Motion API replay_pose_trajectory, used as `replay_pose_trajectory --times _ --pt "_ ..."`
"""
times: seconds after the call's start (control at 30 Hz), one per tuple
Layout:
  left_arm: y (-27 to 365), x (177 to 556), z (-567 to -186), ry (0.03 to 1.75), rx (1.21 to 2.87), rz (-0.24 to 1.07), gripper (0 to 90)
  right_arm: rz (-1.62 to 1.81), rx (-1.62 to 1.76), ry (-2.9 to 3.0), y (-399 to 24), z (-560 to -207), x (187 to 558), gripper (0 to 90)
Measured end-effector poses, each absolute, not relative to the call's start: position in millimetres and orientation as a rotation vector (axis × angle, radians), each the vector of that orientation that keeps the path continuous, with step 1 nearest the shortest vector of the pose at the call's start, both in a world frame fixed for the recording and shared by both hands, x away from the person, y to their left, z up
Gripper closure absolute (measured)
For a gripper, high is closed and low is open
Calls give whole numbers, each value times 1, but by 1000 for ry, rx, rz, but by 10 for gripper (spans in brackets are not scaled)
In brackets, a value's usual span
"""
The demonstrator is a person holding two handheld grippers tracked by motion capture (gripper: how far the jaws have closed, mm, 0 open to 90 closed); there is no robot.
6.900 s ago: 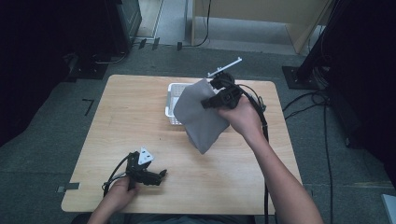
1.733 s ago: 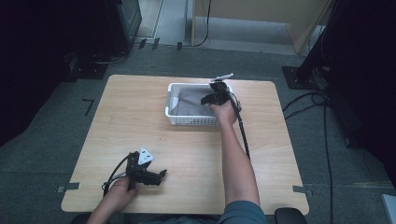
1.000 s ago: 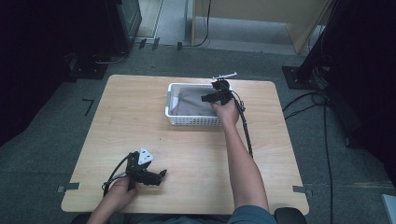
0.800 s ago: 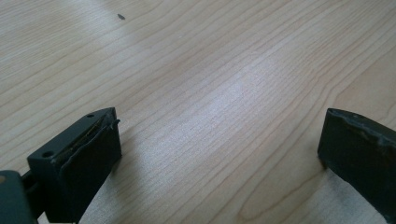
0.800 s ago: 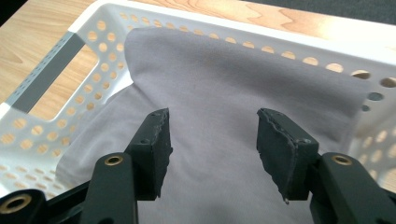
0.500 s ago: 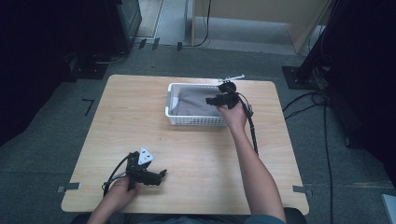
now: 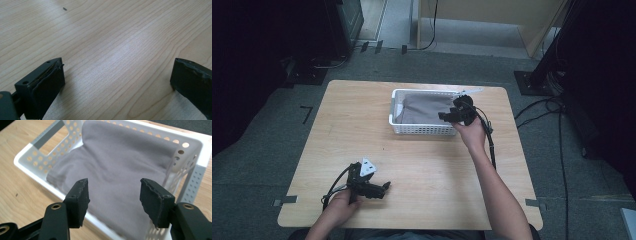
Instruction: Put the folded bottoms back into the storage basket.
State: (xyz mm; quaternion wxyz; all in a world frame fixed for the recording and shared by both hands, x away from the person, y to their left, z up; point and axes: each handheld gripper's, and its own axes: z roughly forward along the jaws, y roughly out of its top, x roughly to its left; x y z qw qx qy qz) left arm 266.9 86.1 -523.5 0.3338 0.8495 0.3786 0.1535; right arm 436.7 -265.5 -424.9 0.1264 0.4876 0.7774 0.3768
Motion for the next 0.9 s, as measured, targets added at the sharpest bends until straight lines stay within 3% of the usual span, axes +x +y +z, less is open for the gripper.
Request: replay_pose_trajectory --times 0.57,0.9 --pt "86 267 -524 988 2218 401 0 1130 1385 2256 -287 -426 395 403" --pt "86 267 -524 988 2218 400 0 1101 1378 2260 -302 -448 369 400"
